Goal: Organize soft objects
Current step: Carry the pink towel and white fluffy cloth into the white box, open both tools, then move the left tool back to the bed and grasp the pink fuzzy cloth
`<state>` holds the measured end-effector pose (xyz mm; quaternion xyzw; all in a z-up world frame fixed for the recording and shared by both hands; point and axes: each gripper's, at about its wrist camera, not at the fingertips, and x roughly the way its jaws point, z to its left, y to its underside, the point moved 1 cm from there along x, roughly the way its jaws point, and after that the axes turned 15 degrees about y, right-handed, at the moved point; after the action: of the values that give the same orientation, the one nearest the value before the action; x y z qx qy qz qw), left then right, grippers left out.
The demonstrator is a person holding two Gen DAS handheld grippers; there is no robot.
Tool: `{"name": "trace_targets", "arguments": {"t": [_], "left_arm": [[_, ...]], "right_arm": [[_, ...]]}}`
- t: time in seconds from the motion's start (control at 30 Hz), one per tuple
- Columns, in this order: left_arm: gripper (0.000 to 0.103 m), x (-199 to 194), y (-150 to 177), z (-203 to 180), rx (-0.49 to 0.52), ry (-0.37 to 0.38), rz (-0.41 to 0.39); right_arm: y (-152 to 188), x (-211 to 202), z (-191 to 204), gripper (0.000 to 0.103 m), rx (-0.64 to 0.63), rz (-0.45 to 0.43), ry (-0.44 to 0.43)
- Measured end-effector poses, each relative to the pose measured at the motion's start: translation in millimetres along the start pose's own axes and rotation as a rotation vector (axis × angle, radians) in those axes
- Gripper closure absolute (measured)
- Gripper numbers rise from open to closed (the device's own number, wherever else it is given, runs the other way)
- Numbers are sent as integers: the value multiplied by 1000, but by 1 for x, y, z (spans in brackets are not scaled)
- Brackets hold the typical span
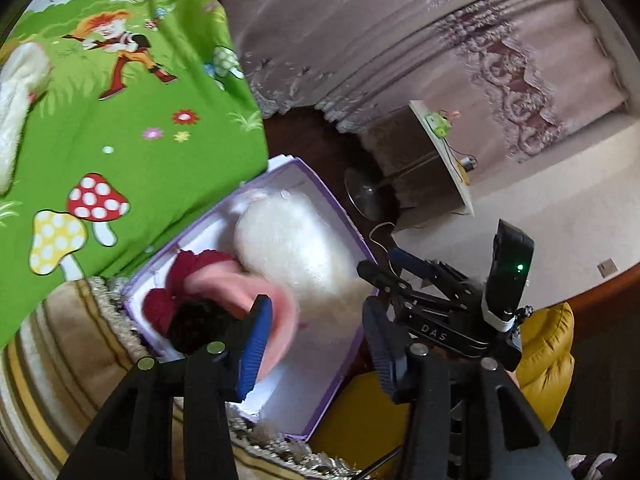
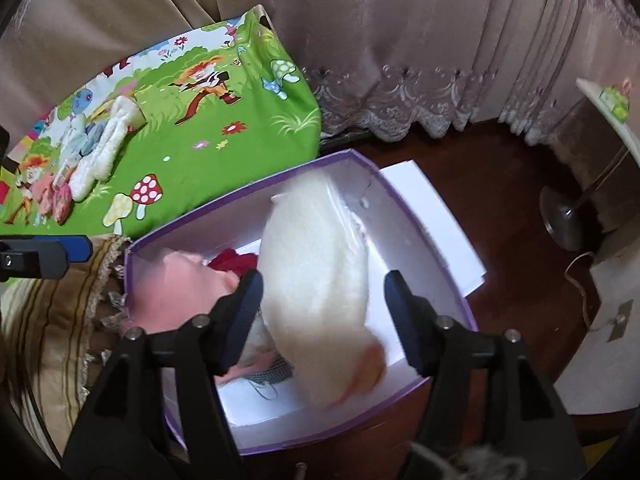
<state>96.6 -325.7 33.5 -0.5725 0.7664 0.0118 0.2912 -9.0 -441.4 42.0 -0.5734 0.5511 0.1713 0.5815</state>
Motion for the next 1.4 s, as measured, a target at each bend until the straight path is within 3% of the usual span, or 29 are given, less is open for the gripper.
{"name": "trace_targets", "arguments": {"t": [0.23, 0.33, 0.53, 0.6, 0.8, 0.97, 1.27, 1.4], "left_arm": [[41, -36, 3, 3, 68, -51, -62], [38, -66, 9, 11, 113, -135, -141], [38, -136, 13, 45, 45, -272, -261], [38, -167, 15, 62, -3, -315, -323], [38, -268, 36, 127, -249, -347, -556], [38, -319, 56, 172, -418, -338, -677], [38, -346, 57, 238, -614, -233, -766], [38, -342, 52, 265, -697, -257, -764]], "right_arm": [[-2, 1, 16, 28, -21, 4, -23], [-5, -2, 26, 27, -27, -4, -44], [-14, -8, 57, 27, -60, -12, -94], [-18, -13, 71, 26, -82, -25, -107], [-32, -25, 119, 26, -153, -51, -176], [-45, -34, 163, 26, -214, -73, -245], [-64, -51, 237, 26, -342, -140, -325], [-69, -55, 267, 26, -387, -136, -364]]}}
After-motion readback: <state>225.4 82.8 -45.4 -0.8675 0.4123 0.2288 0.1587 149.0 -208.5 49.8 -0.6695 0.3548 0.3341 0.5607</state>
